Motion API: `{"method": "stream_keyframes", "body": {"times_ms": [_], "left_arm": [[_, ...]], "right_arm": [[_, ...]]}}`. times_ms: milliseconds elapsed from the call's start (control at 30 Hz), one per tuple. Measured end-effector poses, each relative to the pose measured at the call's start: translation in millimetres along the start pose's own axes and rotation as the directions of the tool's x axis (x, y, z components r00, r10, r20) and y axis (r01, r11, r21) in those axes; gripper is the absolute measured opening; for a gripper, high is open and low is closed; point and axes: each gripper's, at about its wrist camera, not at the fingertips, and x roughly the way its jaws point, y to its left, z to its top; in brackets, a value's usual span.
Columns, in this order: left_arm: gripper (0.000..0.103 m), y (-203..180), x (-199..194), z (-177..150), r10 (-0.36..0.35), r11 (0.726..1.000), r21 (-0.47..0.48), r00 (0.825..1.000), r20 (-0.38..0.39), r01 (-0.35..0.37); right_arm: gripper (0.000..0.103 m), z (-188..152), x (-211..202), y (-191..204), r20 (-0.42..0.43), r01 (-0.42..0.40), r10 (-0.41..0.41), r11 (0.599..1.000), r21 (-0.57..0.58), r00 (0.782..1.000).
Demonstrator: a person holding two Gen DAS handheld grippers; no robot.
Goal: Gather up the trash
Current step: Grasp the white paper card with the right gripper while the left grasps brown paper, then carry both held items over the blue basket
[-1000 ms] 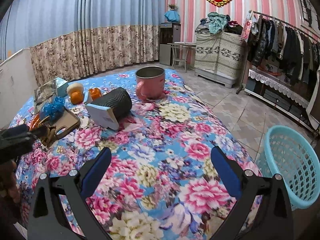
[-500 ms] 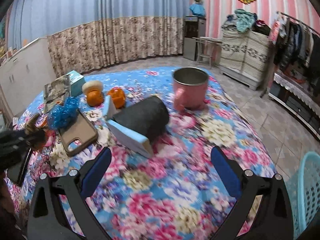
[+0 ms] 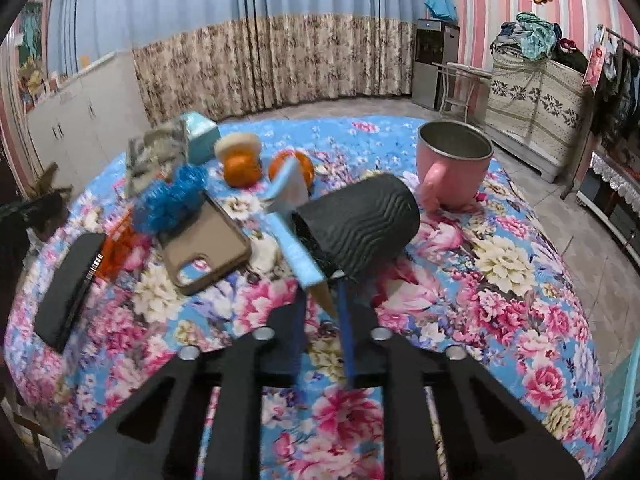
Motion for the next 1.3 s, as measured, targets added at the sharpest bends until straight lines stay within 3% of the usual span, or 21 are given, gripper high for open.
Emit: {"method": "stream_keyframes", "body": {"times_ms": [333, 633, 933, 1300], "left_arm": [[0.040, -9.2, -24.6, 10.8, -0.001, 1.000, 0.000, 0.999, 0.052, 0.001], [0.040, -52.1, -41.0, 25.6, -0.048, 0.998, 0.050, 0.993, 0.110, 0.043], [0.040, -106.8, -47.7, 28.4, -0.146, 0.986, 0.099, 0.981, 0.126, 0.134], [0.040, -195.5, -39.1, 22.6, -0.272, 0.950, 0.186, 0.957, 0.104, 0.250]], "right_arm": [[0.004, 17.9, -76.7, 4.3, 0.190, -0.069, 0.074, 0.997, -0.029, 0.979], [0.004, 22.9, -140.2, -34.9, 0.309, -0.077, 0.061, 0.996, 0.040, 0.949], [0.004, -5.1, -193.2, -106.9, 0.375, -0.012, -0.057, 0.984, 0.179, 0.925], [0.004, -55.0, -223.1, -183.3, 0.333, 0.123, -0.238, 0.935, 0.331, 0.913]]}}
